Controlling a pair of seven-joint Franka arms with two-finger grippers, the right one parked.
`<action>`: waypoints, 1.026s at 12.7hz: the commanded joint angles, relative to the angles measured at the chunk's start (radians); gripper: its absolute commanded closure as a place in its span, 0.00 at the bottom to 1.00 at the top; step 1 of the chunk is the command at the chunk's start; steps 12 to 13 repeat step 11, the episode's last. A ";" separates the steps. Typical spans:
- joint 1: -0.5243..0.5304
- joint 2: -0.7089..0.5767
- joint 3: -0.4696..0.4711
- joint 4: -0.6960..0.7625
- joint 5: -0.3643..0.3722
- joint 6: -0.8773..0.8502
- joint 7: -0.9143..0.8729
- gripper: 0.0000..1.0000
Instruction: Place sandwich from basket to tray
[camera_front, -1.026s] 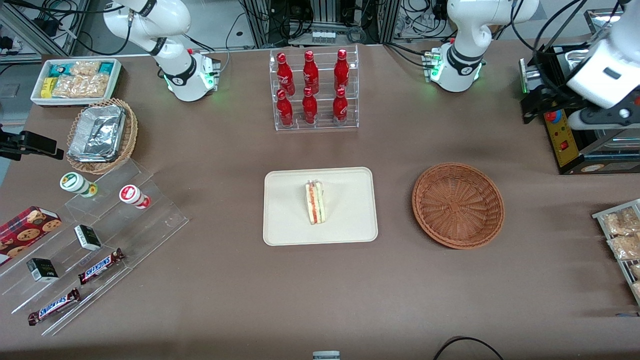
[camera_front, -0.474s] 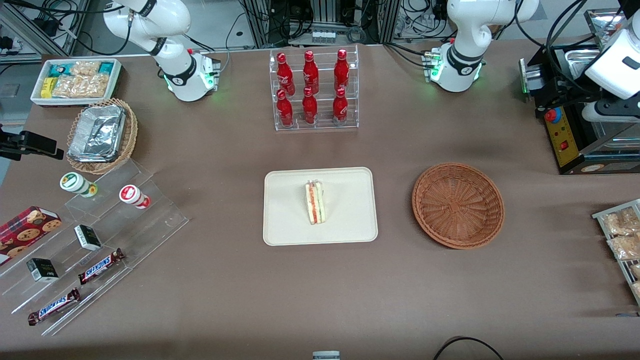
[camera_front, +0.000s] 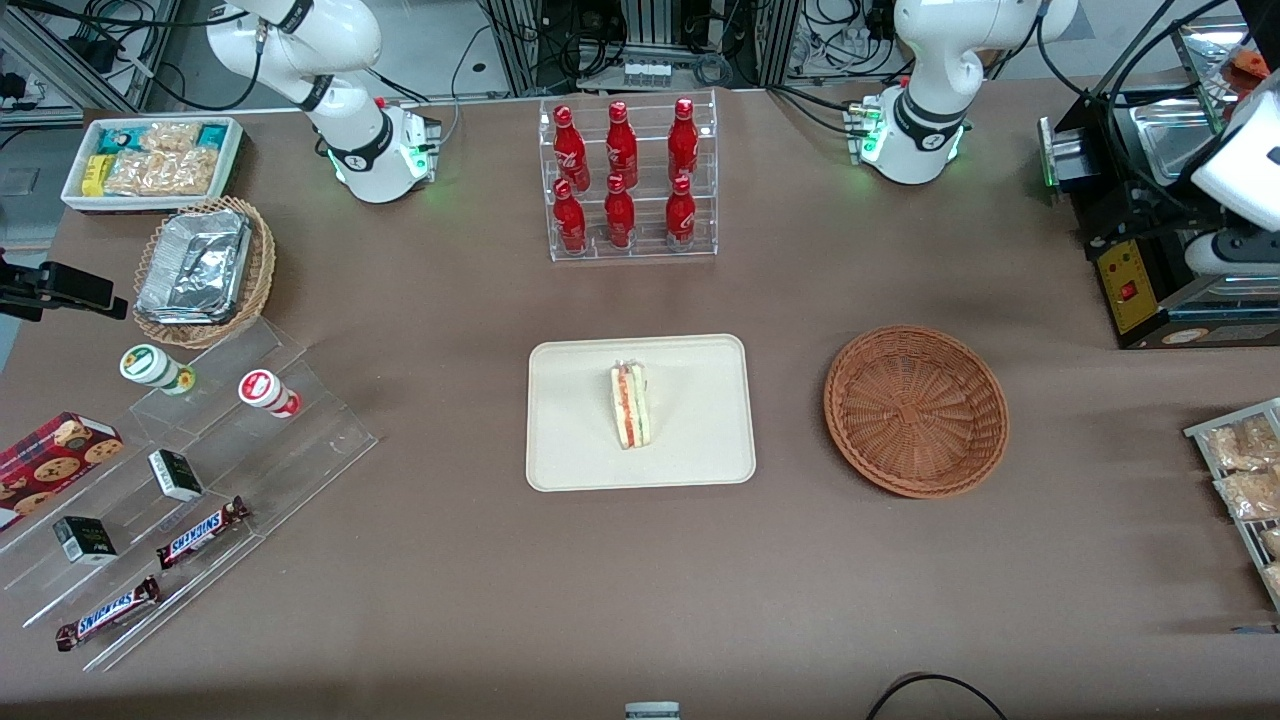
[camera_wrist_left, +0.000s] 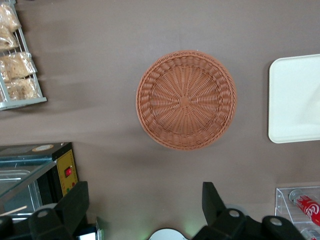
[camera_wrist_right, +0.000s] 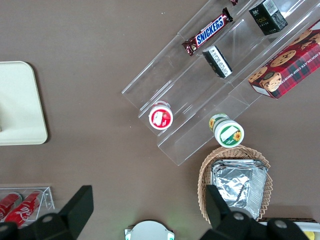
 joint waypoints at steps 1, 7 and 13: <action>0.012 0.046 -0.005 0.078 -0.010 -0.010 0.015 0.00; 0.015 0.050 0.016 0.086 -0.056 -0.011 0.018 0.00; 0.010 0.052 0.035 0.086 -0.053 -0.011 0.014 0.00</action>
